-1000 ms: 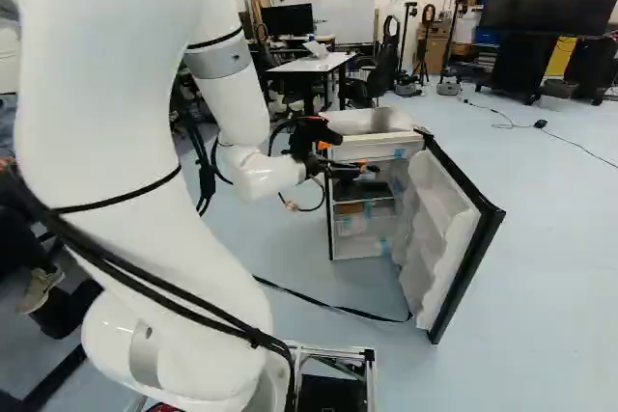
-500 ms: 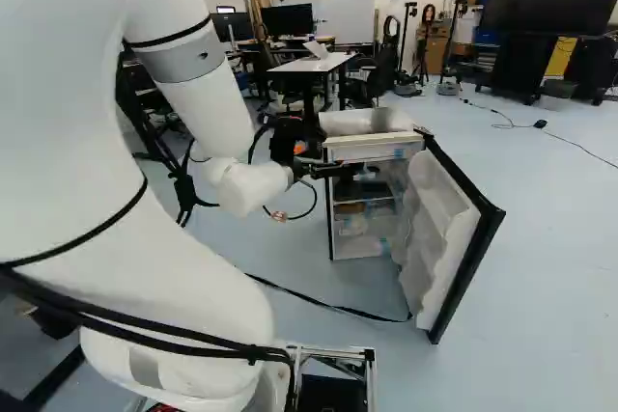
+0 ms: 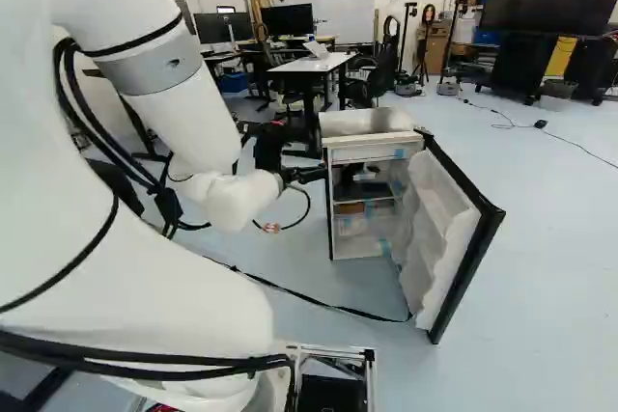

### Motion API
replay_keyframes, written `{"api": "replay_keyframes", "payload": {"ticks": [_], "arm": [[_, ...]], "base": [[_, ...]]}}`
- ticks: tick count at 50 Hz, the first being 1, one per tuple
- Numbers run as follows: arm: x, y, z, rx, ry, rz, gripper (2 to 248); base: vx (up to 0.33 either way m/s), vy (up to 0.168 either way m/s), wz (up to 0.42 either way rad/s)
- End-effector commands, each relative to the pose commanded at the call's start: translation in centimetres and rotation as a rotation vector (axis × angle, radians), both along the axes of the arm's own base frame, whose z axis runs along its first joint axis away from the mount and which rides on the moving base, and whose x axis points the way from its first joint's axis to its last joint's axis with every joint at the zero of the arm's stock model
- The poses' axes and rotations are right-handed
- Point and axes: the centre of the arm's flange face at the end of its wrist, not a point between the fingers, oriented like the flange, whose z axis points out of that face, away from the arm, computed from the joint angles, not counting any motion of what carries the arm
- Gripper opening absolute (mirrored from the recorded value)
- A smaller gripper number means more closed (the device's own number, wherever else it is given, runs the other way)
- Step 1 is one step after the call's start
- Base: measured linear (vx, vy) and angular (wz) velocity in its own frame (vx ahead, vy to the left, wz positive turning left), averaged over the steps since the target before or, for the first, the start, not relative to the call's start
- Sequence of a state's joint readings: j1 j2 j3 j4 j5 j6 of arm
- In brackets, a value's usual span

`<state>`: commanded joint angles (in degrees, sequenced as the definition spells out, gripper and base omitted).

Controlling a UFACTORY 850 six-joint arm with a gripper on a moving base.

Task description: Open the fridge door

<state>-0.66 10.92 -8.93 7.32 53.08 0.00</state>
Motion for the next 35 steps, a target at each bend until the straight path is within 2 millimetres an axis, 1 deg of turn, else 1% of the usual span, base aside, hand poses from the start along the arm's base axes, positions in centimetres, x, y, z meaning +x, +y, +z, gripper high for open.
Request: {"api": "replay_keyframes", "payload": {"ticks": [16,35], "arm": [[-1.5,0.7,-0.2,-0.022,0.019,0.075,247],[-2.5,1.2,-0.4,-0.038,0.031,0.123,247]], "base": [[0.0,0.0,0.0],[0.0,0.0,0.0]]}}
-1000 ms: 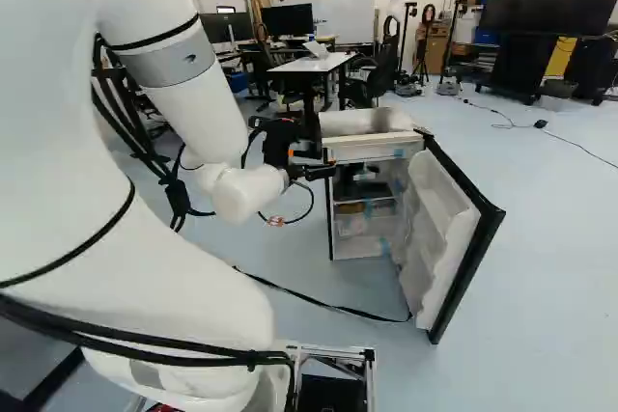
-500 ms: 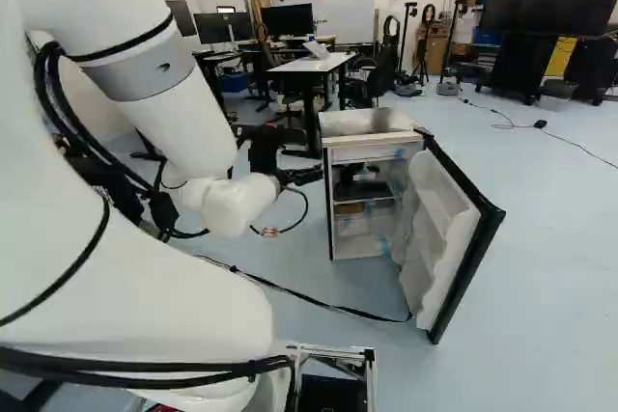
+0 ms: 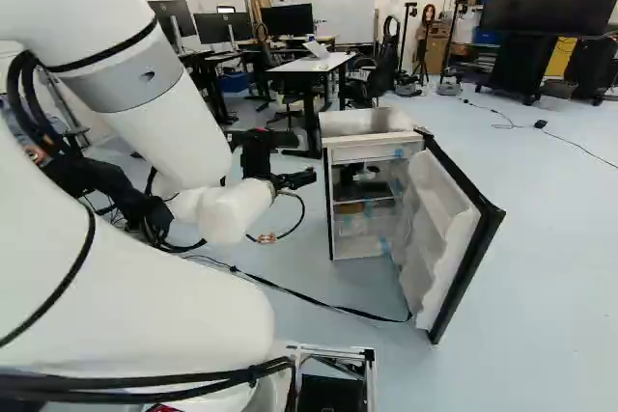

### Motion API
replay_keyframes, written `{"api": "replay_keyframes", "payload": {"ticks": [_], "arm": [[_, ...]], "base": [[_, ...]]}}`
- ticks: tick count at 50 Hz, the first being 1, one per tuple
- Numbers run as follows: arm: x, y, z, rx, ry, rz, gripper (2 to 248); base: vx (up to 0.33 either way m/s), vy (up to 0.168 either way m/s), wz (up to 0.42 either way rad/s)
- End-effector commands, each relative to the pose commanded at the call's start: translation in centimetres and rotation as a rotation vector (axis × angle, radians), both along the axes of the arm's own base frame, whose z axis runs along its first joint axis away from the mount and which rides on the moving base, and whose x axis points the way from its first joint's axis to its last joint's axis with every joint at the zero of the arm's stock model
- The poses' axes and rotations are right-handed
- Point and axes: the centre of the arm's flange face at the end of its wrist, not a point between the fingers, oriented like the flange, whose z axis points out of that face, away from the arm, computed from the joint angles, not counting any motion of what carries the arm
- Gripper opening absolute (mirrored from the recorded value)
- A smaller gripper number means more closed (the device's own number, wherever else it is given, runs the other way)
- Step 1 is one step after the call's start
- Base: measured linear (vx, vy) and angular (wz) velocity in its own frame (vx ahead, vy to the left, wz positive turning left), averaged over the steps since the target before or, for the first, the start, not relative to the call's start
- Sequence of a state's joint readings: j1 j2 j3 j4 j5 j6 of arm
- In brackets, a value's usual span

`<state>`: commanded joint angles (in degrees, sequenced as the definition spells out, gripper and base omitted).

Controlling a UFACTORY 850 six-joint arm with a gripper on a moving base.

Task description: Open the fridge door

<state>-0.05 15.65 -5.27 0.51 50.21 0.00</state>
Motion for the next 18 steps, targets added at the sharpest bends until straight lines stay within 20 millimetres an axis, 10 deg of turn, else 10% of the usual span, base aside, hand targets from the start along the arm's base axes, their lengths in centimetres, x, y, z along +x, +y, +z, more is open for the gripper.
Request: {"api": "replay_keyframes", "payload": {"ticks": [18], "arm": [[-0.19,0.08,-0.04,-0.003,0.002,0.009,247]], "base": [[0.0,0.0,0.0]]}}
